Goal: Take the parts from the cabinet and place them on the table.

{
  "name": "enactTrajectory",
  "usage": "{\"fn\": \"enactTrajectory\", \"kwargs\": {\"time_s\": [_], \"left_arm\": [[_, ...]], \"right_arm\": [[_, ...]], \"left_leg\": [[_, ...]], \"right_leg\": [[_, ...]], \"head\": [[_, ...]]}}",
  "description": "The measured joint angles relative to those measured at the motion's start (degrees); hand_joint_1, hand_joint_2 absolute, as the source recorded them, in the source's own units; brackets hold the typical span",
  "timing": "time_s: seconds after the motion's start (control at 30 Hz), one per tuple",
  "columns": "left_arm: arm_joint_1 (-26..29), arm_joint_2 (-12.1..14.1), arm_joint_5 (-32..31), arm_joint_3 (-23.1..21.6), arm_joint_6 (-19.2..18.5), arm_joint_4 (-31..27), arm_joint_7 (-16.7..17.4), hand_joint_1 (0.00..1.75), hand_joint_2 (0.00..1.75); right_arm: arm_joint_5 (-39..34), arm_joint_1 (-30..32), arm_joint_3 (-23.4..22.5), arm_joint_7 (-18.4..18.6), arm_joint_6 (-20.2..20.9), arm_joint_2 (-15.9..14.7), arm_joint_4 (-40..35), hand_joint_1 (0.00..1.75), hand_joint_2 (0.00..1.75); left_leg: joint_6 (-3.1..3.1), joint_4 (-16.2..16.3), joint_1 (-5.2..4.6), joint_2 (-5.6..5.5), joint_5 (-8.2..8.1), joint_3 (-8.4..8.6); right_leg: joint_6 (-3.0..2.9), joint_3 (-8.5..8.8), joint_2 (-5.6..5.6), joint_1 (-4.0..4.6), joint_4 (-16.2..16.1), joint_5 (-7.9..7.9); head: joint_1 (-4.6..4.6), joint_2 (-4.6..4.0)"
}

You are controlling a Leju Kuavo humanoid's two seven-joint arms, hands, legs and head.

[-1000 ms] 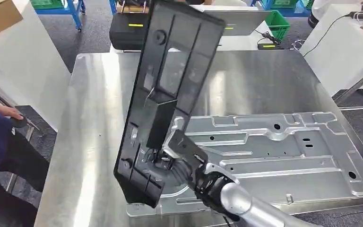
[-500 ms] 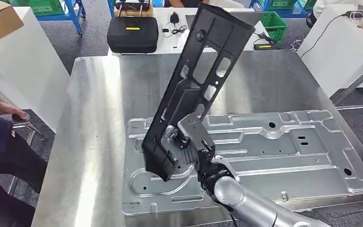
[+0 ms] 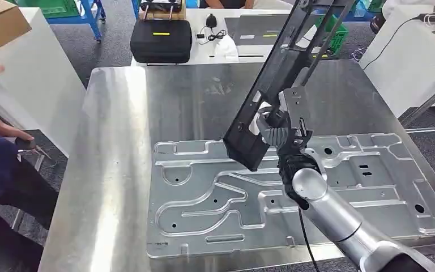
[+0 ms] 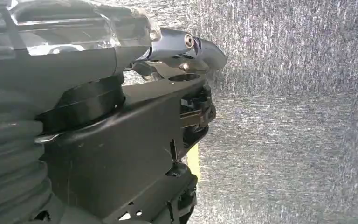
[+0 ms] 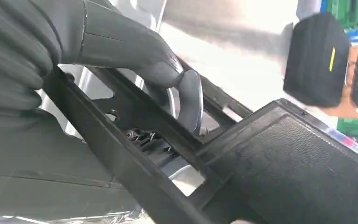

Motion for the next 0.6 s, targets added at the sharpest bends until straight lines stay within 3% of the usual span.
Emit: {"fn": "enactTrajectory", "kwargs": {"time_s": [0.07,0.1,0.2,0.23,0.27,0.3,0.6], "left_arm": [[0.0,0.0,0.0,0.0,0.0,0.0,0.0,0.00,1.75],[0.0,0.0,0.0,0.0,0.0,0.0,0.0,0.00,0.00],[-0.1,0.0,-0.6,0.0,-0.5,0.0,0.9,0.00,0.00],[-0.3,0.0,-0.7,0.0,-0.4,0.0,2.0,0.00,1.75],[-0.5,0.0,-0.7,0.0,-0.2,0.0,3.1,0.00,1.75],[-0.7,0.0,-0.7,0.0,0.0,0.0,4.2,0.00,0.00],[-1.2,0.0,0.0,0.0,-0.1,0.0,10.9,0.00,0.00]], "right_arm": [[0.4,0.0,-0.6,0.0,0.0,0.0,0.1,1.75,1.75],[0.5,0.0,-0.9,0.0,0.0,0.0,0.2,0.00,0.00],[1.6,-0.2,-1.6,0.3,0.0,0.0,0.4,0.00,0.00],[2.2,-0.6,-1.9,0.9,0.0,0.1,0.6,0.00,0.00],[2.5,-1.3,-2.1,1.4,0.0,0.1,0.8,0.00,0.00],[2.7,-2.1,-2.4,1.9,0.0,0.2,1.1,0.00,0.00],[-2.4,-7.9,-0.5,2.8,0.5,1.2,3.0,0.00,0.00]], "left_leg": [[0.00,0.0,0.00,0.04,0.00,0.01],[0.00,0.0,0.00,0.05,0.00,0.01],[0.00,-0.1,-0.01,0.10,0.00,0.01],[0.00,-0.1,-0.01,0.15,0.00,0.00],[0.00,-0.1,-0.02,0.20,0.00,0.00],[0.00,-0.1,-0.02,0.27,0.00,0.01],[0.01,-0.2,-0.12,1.07,0.00,0.14]], "right_leg": [[0.00,0.00,0.02,0.00,0.0,0.00],[0.00,0.00,0.02,0.00,0.0,0.00],[-0.01,-0.01,0.01,0.00,0.0,-0.01],[-0.01,0.00,0.02,0.00,0.0,-0.01],[-0.01,-0.01,0.03,0.00,0.0,-0.01],[-0.01,0.00,0.05,0.00,0.0,0.00],[-0.01,0.00,0.29,-0.02,0.1,0.01]], "head": [[-0.07,0.00],[-0.07,0.00],[0.00,0.00],[-0.04,0.00],[-0.02,0.00],[-0.04,0.00],[0.00,0.00]]}}
